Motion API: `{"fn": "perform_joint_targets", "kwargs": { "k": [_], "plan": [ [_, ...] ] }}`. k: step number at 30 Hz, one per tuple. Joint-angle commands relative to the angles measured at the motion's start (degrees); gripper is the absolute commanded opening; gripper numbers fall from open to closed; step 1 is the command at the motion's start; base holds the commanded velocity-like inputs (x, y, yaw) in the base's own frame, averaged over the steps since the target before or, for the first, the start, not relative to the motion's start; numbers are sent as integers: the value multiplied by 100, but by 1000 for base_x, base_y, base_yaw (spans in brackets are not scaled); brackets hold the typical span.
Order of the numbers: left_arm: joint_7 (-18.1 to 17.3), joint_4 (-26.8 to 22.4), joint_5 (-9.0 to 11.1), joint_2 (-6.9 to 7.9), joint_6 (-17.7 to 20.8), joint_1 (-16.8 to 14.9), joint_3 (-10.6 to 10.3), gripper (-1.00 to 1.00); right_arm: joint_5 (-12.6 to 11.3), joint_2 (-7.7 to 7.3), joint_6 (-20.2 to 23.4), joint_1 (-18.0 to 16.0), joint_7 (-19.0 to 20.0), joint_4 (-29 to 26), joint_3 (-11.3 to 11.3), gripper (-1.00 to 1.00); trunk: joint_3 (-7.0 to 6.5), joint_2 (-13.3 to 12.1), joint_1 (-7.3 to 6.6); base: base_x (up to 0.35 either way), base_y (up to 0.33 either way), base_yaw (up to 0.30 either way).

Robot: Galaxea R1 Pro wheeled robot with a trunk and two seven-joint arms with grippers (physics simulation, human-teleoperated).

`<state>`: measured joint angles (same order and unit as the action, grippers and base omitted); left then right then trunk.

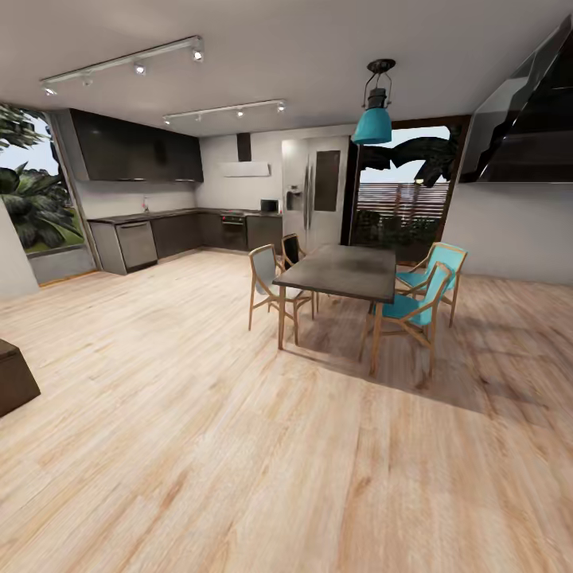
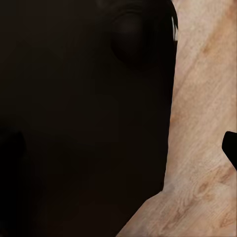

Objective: Place each of the two pumpkins and all three candles from the living room inside a cabinet in the living room (use any cabinet), then make sure every cabinet is closed, and position the cauldron so it is next to a table in the living room.

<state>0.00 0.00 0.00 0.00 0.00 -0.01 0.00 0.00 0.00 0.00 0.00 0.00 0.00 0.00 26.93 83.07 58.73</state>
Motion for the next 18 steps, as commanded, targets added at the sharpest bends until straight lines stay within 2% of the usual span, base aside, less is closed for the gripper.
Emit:
{"fn": "perform_joint_targets", "kwargs": {
  "k": [1, 3, 7, 10, 14, 18],
  "plan": [
    [0, 0, 0, 0, 0, 1, 0, 100, 0, 0, 0, 0, 0, 0, 0, 100, 0, 1, 0, 0, 0, 0],
    [-13, -9, -5, -65, -23, -8, -18, 100, 28, 65, -19, -8, 23, 7, 32, 100, 0, 1, 0, 239, 0, 0],
    [-15, -9, -17, -94, -22, -8, -22, 100, 19, 103, -18, -8, 19, 10, 22, 100, 0, 1, 0, 256, 0, 0],
    [-20, -9, -33, -191, -34, -8, -47, 100, -9, 200, -12, -8, -26, 10, 8, 100, 0, 1, 0, 96, 0, 0],
    [-18, -10, -43, -311, -143, -8, -65, 100, -29, 328, -13, -8, -45, 9, -98, 100, 0, 1, 0, 225, 0, 0],
    [-18, -9, -47, -312, -271, -8, -79, 100, -20, 407, -29, -8, -38, 6, -126, 100, 0, 1, 0, 116, 0, 0]
  ]
}}
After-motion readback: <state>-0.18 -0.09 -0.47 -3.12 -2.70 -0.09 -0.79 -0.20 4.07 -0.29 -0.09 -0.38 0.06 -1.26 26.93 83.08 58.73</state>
